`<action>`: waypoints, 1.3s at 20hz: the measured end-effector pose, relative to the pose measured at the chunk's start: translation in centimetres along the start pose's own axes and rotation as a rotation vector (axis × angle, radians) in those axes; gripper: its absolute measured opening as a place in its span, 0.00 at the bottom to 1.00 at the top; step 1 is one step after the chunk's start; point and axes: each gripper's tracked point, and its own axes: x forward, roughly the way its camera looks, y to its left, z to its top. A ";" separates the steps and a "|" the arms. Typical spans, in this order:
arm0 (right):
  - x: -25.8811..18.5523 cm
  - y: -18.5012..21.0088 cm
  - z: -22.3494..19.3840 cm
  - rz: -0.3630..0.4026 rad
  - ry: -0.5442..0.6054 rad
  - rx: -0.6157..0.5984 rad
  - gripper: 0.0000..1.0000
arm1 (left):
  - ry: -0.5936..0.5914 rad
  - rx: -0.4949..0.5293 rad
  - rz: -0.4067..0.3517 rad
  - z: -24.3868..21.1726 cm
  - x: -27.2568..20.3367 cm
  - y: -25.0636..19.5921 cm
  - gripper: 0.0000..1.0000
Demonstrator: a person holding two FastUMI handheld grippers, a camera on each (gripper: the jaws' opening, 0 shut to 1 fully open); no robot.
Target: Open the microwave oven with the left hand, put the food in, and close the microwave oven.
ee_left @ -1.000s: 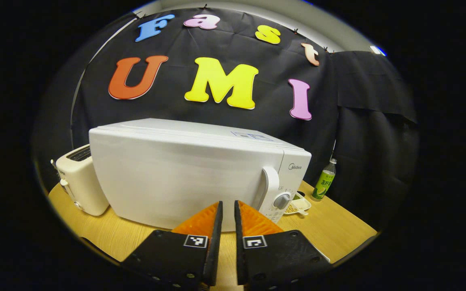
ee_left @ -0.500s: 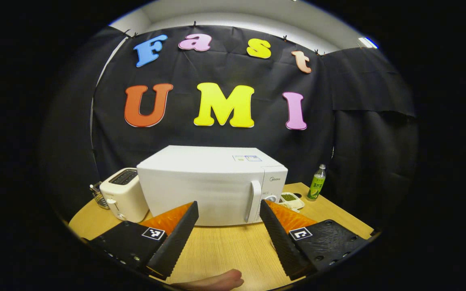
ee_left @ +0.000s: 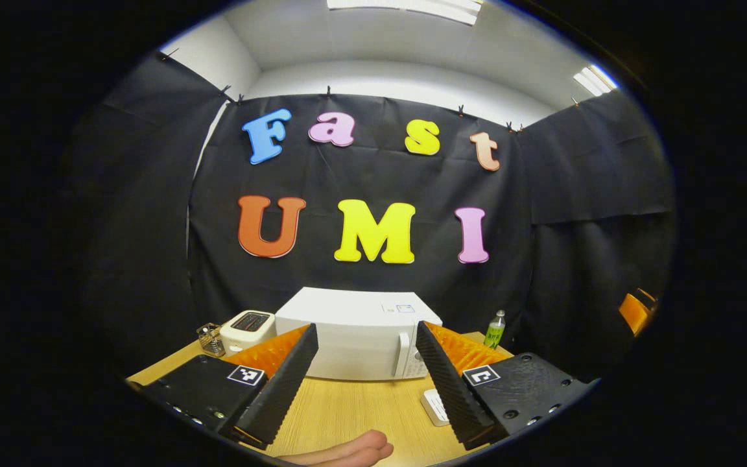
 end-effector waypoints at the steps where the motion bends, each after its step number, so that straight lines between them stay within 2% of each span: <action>1: -0.1 -0.5 0.6 -0.011 -0.008 -0.010 0.91 | -0.004 -0.004 0.006 -0.1 -1.2 0.2 0.95; 3: -0.2 -0.8 1.2 -0.012 0.000 -0.028 0.91 | -0.024 -0.020 0.036 0.4 -3.7 0.6 0.95; 6: -1.0 0.4 1.6 0.044 0.006 -0.021 0.92 | -0.060 -0.012 0.055 1.0 -5.9 1.2 0.95; 7: -1.3 0.8 1.7 0.065 0.007 -0.010 1.00 | -0.077 -0.007 0.051 1.5 -6.4 1.0 0.95; 8: -1.5 1.2 1.8 0.081 0.005 0.004 0.91 | -0.092 0.000 0.038 2.0 -6.6 0.4 0.95; 12: -1.8 2.0 2.0 0.104 -0.001 0.013 0.91 | -0.105 0.034 -0.023 2.4 -7.7 -1.8 0.95; 13: -1.8 2.0 1.9 0.099 0.000 0.010 0.91 | -0.106 0.040 -0.027 2.4 -7.8 -2.0 0.84; 14: -1.7 1.8 1.8 0.091 -0.001 0.007 0.91 | -0.104 0.043 -0.029 2.3 -7.7 -2.0 0.95; 17: -1.5 1.9 1.6 0.086 0.005 0.001 0.90 | -0.087 0.041 -0.056 1.8 -7.7 -2.9 0.95; 18: -1.4 2.0 1.4 0.087 0.008 0.002 1.00 | -0.084 0.037 -0.069 1.7 -7.7 -3.4 0.84; 19: -1.4 2.0 1.4 0.088 0.011 0.002 0.91 | -0.079 0.036 -0.074 1.6 -7.6 -3.5 0.95; 20: -1.4 2.1 1.4 0.089 0.011 0.002 0.91 | -0.077 0.038 -0.075 1.5 -7.7 -3.6 0.84; 21: -1.3 2.3 1.5 0.091 0.011 0.000 0.91 | -0.076 0.043 -0.073 1.5 -7.6 -3.5 0.95; 26: -1.1 3.0 1.4 0.101 0.010 -0.011 0.91 | -0.076 0.079 -0.058 1.2 -7.4 -3.3 0.95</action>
